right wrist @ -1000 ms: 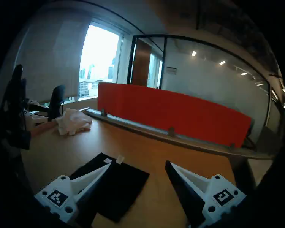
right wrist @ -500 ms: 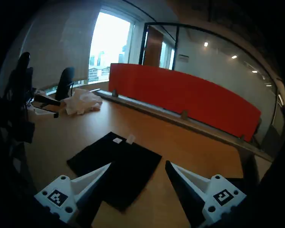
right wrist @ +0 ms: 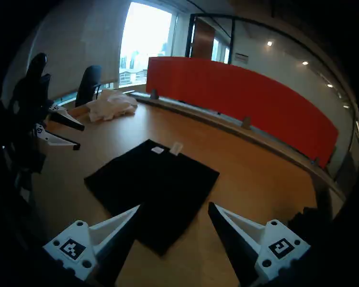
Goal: Fold towel
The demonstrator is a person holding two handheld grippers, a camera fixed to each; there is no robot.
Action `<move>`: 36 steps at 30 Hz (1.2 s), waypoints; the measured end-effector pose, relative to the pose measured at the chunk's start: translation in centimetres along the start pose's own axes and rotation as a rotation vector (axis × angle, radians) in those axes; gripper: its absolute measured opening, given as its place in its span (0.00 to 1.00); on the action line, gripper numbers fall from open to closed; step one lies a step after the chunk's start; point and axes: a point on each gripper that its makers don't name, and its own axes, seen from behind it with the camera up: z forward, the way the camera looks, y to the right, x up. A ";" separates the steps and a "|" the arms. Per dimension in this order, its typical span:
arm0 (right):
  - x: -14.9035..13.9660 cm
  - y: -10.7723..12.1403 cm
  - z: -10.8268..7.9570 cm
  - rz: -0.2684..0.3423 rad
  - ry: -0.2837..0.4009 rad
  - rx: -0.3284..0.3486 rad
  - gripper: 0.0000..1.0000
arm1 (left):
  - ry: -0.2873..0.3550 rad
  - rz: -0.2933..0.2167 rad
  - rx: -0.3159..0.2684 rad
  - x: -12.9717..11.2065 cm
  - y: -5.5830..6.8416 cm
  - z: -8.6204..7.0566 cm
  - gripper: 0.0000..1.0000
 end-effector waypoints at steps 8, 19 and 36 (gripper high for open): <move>-4.1 -0.9 1.9 0.007 -0.092 0.024 1.00 | -0.096 0.024 -0.030 -4.0 0.8 2.1 0.97; -8.2 -2.3 3.2 -0.022 -0.191 0.080 1.00 | -0.223 0.013 -0.068 -8.6 1.8 3.8 0.97; -12.2 -2.5 3.7 -0.033 -0.307 0.132 0.96 | -0.330 0.032 -0.101 -12.1 2.4 5.1 0.96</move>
